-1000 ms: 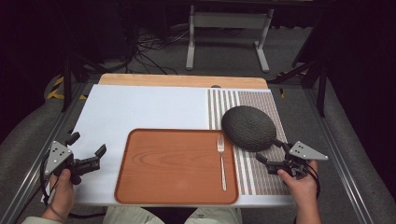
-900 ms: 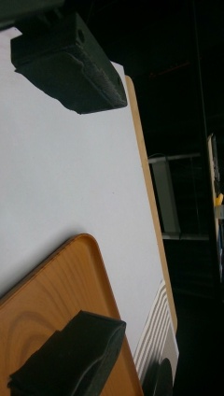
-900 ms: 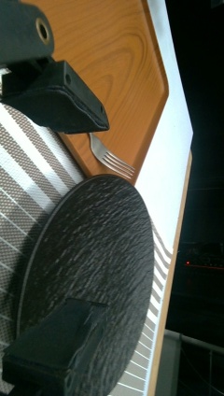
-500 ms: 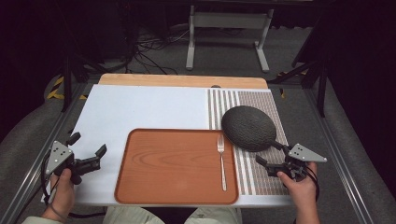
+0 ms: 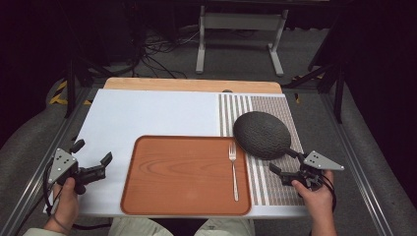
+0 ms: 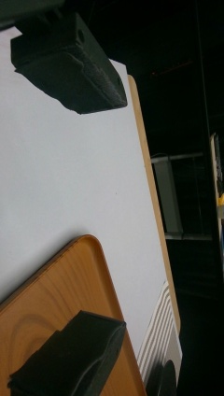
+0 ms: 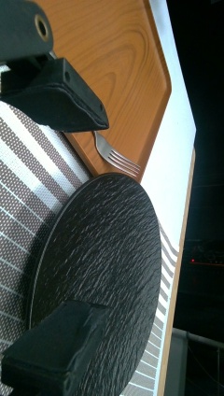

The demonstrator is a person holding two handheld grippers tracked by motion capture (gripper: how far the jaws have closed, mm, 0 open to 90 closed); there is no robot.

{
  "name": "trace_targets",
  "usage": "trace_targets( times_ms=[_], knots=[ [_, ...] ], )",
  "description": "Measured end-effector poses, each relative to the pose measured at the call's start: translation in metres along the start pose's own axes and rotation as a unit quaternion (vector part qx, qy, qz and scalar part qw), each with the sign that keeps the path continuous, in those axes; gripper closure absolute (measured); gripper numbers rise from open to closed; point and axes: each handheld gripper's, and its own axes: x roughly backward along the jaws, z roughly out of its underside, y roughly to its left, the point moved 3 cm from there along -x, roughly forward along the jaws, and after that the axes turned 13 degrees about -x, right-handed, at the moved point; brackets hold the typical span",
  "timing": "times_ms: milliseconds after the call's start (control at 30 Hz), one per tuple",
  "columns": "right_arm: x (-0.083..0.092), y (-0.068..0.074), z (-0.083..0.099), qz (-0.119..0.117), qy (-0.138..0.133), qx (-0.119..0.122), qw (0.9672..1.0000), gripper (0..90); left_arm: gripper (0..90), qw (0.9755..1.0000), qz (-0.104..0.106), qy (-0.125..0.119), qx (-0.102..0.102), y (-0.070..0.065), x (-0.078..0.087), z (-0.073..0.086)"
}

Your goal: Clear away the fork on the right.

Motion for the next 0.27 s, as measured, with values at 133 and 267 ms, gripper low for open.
trace_targets(
  times_ms=[133,267],
  knots=[
    [-0.0004,0.0003,0.0,0.001,0.003,-0.001,1.0,10.9,0.1,1.0,-0.001,0.0,0.001,0.0004,0.0002,0.0001],
    [-0.0001,0.0008,-0.0006,0.001,0.003,0.0,1.0,10.9,0.1,1.0,0.0,-0.001,0.0,0.0002,0.0004,-0.0003]
  ],
)
